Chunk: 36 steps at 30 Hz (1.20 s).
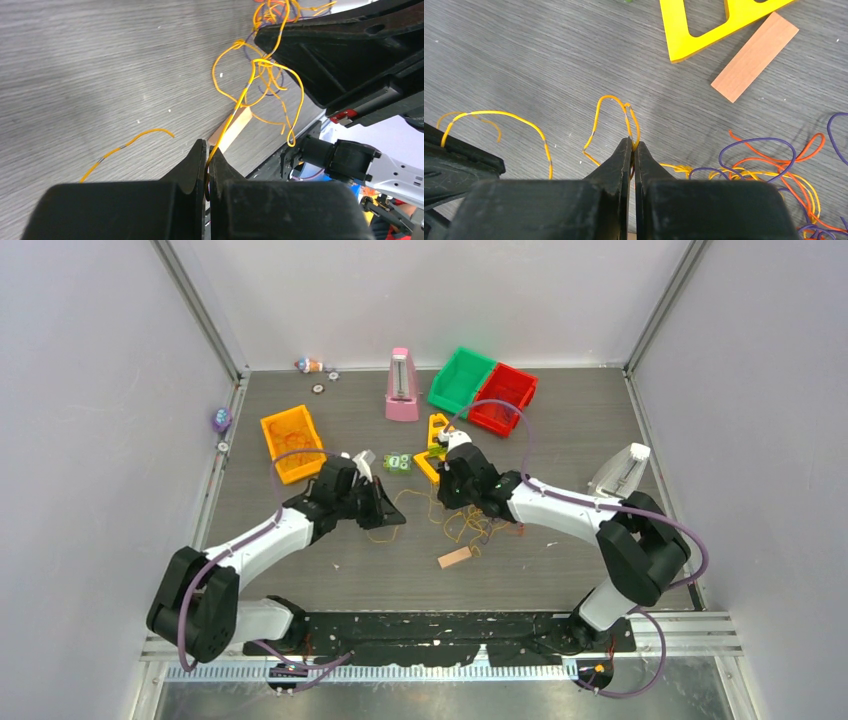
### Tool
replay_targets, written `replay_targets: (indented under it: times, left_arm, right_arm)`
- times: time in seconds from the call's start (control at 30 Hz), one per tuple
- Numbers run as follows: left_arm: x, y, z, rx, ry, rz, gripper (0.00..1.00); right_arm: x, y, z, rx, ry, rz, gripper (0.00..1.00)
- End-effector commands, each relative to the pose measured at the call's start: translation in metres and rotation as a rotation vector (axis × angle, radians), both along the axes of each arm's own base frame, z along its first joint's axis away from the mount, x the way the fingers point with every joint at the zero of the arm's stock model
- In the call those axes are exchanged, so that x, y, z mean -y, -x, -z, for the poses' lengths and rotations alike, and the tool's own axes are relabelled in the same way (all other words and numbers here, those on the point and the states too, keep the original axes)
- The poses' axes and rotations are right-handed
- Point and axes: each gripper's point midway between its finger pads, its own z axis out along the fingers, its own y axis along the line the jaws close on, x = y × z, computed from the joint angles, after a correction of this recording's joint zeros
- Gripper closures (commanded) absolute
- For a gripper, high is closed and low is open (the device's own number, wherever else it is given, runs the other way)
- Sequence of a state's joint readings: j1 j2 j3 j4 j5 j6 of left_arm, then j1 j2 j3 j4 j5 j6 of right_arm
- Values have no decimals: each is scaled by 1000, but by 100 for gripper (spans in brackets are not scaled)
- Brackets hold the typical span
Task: Untangle the cables
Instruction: Pick up the cable from the bin.
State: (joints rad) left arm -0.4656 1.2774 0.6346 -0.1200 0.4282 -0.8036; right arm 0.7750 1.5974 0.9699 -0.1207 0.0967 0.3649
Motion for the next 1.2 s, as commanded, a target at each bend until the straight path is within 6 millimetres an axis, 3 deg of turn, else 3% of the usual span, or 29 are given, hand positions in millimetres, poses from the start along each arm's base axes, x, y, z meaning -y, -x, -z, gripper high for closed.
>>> replay_targets:
  times: [0.0,0.07,0.1,0.27,0.37,0.57,0.67,0.83,0.93,1.03,1.17]
  left_arm:
    - [13,-10,-38,134,66,72,100]
    - [12,-9,-40,147,56,87,100]
    - [11,-8,-41,154,48,96,95]
    - [-6,-7,-34,165,-22,46,28]
    - [-17,-7,-37,181,-47,18,15]
    - [-39,2,-37,189,-25,-44,4]
    - [-49,5,-33,196,-43,-56,6]
    - [-46,5,-35,193,-39,-16,9]
    - [-52,0,-34,186,-86,-39,5]
    - [-79,-6,-24,151,-233,-143,1]
    - [-102,-7,-27,161,-331,-213,0]
  right_arm:
    - [-1,-4,-29,63,-41,-3,95]
    - [-3,-3,-32,60,-50,-13,95]
    - [-5,-3,-34,58,-58,-20,95]
    - [-14,1,-34,37,-93,-51,95]
    - [-20,4,-29,9,-108,-68,95]
    - [-41,16,-26,-16,-118,-131,95]
    - [-47,17,-26,-18,-119,-142,95]
    - [-49,18,-29,-13,-125,-148,95]
    - [-42,12,-34,19,-100,-115,95]
    - [-26,0,-40,63,-33,-47,95]
    - [1,-18,-51,116,50,50,95]
